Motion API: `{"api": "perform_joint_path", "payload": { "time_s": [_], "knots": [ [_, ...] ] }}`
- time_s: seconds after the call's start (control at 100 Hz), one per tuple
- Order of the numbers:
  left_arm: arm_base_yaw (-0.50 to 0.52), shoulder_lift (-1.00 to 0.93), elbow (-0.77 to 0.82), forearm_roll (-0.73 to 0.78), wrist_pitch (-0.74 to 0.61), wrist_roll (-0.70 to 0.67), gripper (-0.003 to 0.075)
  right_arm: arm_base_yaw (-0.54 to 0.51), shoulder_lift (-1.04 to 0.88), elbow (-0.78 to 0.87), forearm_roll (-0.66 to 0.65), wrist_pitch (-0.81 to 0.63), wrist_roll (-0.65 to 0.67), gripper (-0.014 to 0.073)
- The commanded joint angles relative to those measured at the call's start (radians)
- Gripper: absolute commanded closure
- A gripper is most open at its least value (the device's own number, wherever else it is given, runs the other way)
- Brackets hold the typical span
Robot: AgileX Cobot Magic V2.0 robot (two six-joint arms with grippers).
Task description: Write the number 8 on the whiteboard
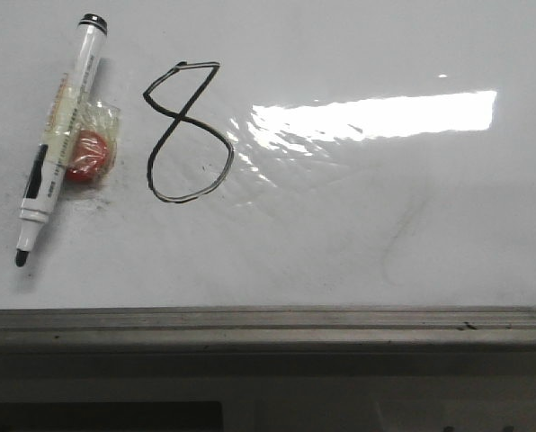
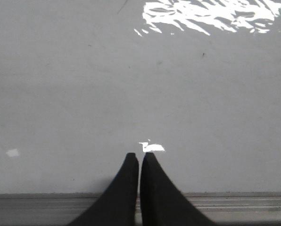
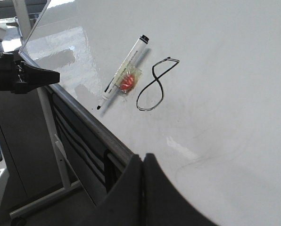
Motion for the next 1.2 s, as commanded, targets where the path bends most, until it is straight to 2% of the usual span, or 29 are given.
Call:
{"api": "perform_joint_path", "payload": {
  "time_s": [0.0, 0.09, 0.18, 0.28, 0.39, 0.41, 0.71, 0.91, 1.01, 1.12, 1.19],
  "knots": [
    [0.001, -0.031, 0.032, -0.002, -0.041, -0.006, 0.0741, -0.012, 0.008, -0.008, -0.008, -0.081, -0.003, 0.0657],
    [0.001, -0.031, 0.032, -0.002, -0.041, -0.006, 0.0741, -0.054, 0.008, 0.019, -0.008, -0.137, -0.003, 0.0657],
    [0.001, -0.031, 0.032, -0.002, -0.041, -0.006, 0.0741, -0.111, 0.008, 0.068, -0.008, -0.277, -0.003, 0.0657],
    [0.001, -0.031, 0.032, -0.002, -0.041, -0.006, 0.0741, -0.197, 0.008, 0.135, -0.008, -0.511, -0.003, 0.0657],
    [0.001, -0.031, 0.032, -0.002, -0.041, -0.006, 0.0741, -0.309, 0.008, 0.231, -0.008, -0.832, -0.003, 0.0657],
    [0.001, -0.031, 0.032, -0.002, -0.041, -0.006, 0.0741, -0.333, 0.008, 0.235, -0.008, -0.85, -0.003, 0.0657],
    [0.001, -0.031, 0.032, -0.002, -0.041, -0.006, 0.0741, -0.723, 0.008, 0.23, -0.008, -0.831, -0.003, 0.0657],
    [0.001, -0.031, 0.032, -0.002, -0.041, -0.006, 0.0741, -0.946, 0.008, 0.23, -0.017, -0.668, -0.003, 0.0657],
    [0.001, -0.031, 0.032, -0.002, -0.041, -0.006, 0.0741, -1.017, -0.001, 0.23, -0.086, -0.577, 0.057, 0.0657],
    [0.001, -0.031, 0.032, -0.002, -0.041, -0.006, 0.0741, -1.044, -0.058, 0.23, -0.165, -0.486, 0.138, 0.0657],
    [0.001, -0.031, 0.032, -0.002, -0.041, -0.006, 0.0741, -1.048, -0.119, 0.232, -0.178, -0.425, 0.143, 0.0657]
  ]
}}
